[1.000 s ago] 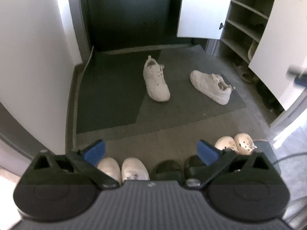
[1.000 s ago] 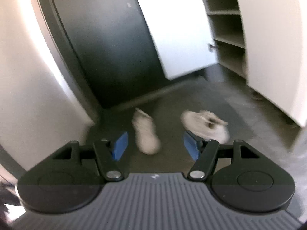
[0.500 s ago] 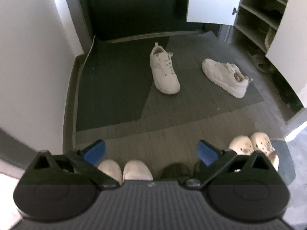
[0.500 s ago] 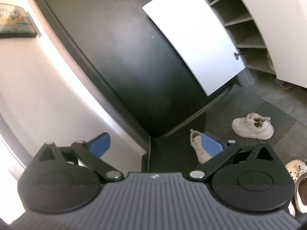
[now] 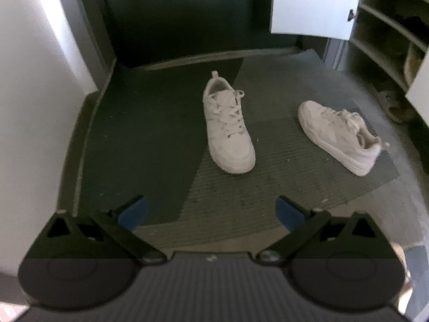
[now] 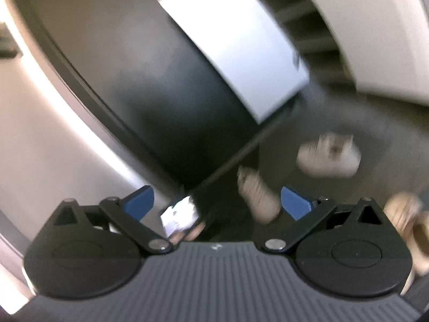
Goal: Organize scattered shoes
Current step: 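Lift the right tool away while the left tool lowers onto the white sneaker, then grasp the white sneaker by its heel collar with the left tool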
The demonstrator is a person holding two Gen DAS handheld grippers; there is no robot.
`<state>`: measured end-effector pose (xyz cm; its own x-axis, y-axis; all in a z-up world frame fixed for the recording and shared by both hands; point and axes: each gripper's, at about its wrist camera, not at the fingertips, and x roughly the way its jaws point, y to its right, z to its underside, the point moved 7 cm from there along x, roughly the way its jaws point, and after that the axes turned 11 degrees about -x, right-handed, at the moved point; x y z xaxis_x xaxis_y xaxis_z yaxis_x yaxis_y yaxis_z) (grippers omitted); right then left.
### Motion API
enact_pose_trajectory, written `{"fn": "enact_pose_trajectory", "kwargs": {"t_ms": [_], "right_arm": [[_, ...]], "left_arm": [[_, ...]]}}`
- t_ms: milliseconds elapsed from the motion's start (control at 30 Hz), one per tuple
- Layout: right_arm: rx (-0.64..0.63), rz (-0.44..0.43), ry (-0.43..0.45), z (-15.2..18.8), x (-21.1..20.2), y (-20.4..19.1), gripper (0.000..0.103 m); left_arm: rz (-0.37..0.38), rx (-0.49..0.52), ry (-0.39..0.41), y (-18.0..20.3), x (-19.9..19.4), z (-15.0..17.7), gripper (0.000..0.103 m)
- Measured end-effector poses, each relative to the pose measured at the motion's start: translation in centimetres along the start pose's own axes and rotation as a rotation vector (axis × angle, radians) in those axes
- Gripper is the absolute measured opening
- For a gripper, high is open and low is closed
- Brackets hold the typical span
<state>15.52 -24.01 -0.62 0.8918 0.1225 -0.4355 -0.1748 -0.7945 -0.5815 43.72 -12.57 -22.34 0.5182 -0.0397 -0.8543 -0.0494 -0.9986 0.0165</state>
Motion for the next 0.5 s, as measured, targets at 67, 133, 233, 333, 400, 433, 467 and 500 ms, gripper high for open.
{"fn": "enact_pose_trajectory", "kwargs": {"t_ms": [67,133,233,333,400,433,467,500], "right_arm": [[0.044,0.004,-0.047,0.6,1.9,0.2,0.103],[0.047,0.019,-0.08,0.9,3.9,0.3,0.103],[0.05,0.036,-0.138,1.5,6.7,0.7,0.103],[0.092,0.061,-0.243,2.7,10.8,2.2,0.103],[0.141,0.045,-0.301,3.3,12.7,3.1,0.103],[0.153,0.044,-0.321,3.5,13.3,3.5,0.103],[0.154,0.05,-0.332,3.5,13.8,3.9,0.103],[0.155,0.057,-0.34,3.5,14.2,4.1,0.103]], "left_arm": [[-0.012,0.041,0.02,1.5,3.7,-2.1,0.103],[-0.027,0.056,0.036,2.4,7.0,-3.7,0.103],[-0.046,0.02,0.008,2.9,12.5,-5.7,0.103],[-0.059,-0.044,-0.047,2.8,17.8,-7.1,0.103],[-0.068,-0.033,-0.066,3.1,20.3,-7.6,0.103],[-0.071,-0.021,-0.072,3.4,21.6,-7.9,0.103],[-0.084,0.0,-0.071,3.7,23.2,-8.4,0.103],[-0.092,-0.001,-0.063,3.8,24.2,-8.9,0.103]]}}
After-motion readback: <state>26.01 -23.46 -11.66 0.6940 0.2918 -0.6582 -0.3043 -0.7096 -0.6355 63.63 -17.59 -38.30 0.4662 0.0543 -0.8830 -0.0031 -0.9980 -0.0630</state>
